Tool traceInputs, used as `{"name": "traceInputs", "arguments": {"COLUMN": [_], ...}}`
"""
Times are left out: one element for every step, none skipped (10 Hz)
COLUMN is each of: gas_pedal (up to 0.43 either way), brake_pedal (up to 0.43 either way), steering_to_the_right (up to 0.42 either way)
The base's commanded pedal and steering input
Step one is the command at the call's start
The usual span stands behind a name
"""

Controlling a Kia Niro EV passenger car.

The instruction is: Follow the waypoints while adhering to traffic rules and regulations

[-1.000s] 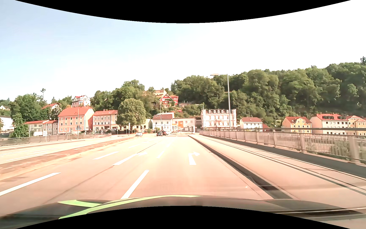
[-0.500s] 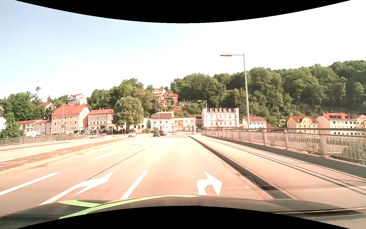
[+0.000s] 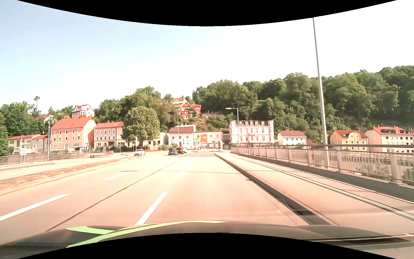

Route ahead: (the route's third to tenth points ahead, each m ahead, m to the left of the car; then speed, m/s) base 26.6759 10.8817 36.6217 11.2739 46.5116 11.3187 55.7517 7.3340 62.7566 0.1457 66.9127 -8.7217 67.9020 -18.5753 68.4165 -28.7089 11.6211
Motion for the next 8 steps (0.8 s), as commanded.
{"name": "traceInputs", "arguments": {"gas_pedal": [0.0, 0.0, 0.0, 0.0, 0.0, 0.0, 0.0, 0.0], "brake_pedal": [0.0, 0.0, 0.0, 0.0, 0.0, 0.0, 0.0, 0.0], "steering_to_the_right": [-0.003, -0.003, -0.004, -0.005, -0.005, -0.006, -0.006, -0.006]}}
